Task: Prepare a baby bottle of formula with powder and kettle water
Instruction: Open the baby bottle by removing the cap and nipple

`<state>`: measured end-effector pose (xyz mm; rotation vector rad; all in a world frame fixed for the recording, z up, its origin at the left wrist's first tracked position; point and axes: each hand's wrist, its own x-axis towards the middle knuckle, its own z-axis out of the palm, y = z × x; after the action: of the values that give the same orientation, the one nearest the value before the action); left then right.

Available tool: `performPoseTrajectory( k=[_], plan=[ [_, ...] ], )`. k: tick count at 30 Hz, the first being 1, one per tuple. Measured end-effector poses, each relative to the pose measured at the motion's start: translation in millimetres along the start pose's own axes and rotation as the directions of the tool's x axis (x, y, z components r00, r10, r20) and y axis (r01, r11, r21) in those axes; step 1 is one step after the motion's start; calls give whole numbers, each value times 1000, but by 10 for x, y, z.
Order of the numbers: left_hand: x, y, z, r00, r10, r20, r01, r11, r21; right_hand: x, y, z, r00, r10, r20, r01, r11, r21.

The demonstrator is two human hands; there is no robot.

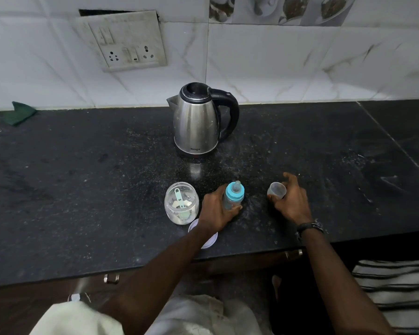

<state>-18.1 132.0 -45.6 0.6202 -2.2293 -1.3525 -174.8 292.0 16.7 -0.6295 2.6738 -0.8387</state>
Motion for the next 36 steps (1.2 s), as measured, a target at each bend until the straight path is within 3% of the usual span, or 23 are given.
performPoseTrajectory(
  k=[13, 17, 21, 27, 36],
  plan=[
    [-2, 10, -8, 1000, -23, 8, 23, 1000, 18, 74, -75, -87, 995, 51, 81, -35, 982, -185],
    [3, 6, 6, 1000, -29, 4, 29, 999, 20, 18, -429, -176, 998, -56, -35, 49, 982, -180],
    [-3, 0, 12, 1000, -29, -2, 29, 1000, 6, -150, -847, -177, 987, -149, -58, 139, 978, -159],
    [-1, 1, 3, 999, -50, 4, 51, 999, -12, -379, -1246, 52, 996, -72, 55, 87, 929, -360],
    [36, -27, 17, 996, -84, -1, 84, 996, 36, -410, -1349, 298, 994, -110, -1, 96, 875, -475]
  ],
)
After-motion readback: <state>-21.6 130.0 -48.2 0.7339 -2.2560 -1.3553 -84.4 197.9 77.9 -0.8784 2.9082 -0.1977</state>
